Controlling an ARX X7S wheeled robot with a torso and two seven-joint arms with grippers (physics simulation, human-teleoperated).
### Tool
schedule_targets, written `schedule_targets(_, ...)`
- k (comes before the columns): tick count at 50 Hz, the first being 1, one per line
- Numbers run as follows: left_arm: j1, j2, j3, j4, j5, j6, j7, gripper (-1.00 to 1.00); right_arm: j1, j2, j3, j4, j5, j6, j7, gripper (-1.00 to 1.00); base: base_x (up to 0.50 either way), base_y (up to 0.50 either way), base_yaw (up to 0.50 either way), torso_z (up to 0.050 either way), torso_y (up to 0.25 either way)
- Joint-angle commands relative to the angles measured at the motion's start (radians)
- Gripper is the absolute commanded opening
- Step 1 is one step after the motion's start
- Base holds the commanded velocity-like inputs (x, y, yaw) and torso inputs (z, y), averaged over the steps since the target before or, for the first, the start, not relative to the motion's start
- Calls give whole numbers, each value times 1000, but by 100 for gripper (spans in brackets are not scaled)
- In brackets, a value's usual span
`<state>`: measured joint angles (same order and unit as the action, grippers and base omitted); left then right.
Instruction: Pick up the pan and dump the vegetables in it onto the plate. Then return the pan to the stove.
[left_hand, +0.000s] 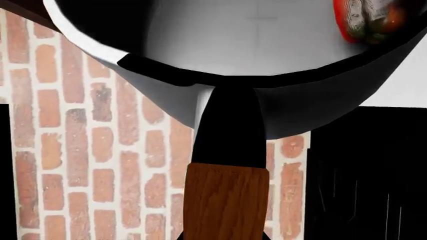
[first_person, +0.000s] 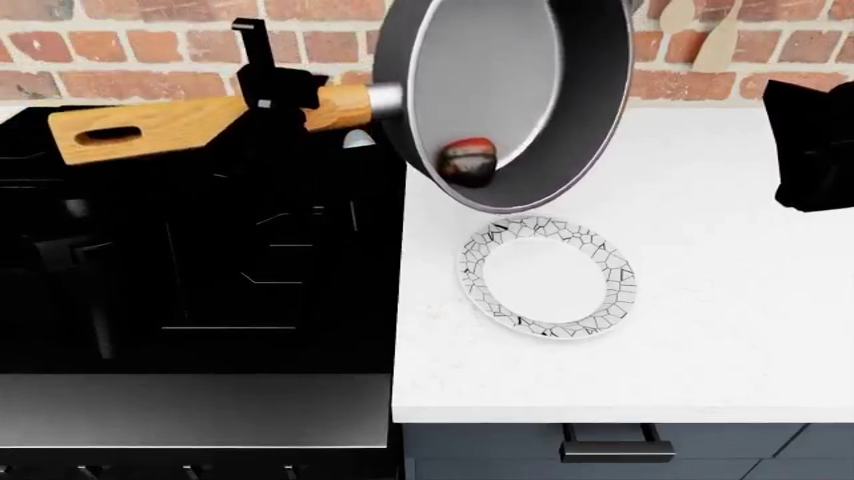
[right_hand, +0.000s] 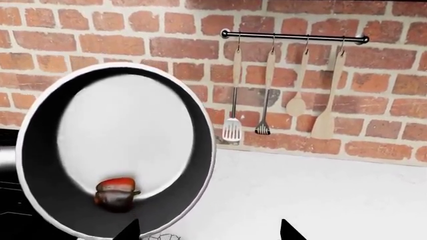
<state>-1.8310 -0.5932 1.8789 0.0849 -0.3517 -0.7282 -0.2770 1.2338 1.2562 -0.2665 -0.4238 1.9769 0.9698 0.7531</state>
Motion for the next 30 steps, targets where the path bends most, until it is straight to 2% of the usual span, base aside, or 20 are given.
schedule_targets(1,-18,11,-7,-13,107,-20,-43,-100,-28,8,12,-6,-8,-14,-12,100,0,0,0,0,0)
schedule_targets(16,-69,30,66,49,208,-69,-53,-100,-61,21,30,-10,-13,-35,-24,100,0,0,0,1,1)
schedule_targets(30,-55,27,75,48,210,-77,-42,-100,-88,34,49,-18,-13,-51,-31,100,0,0,0,0,1)
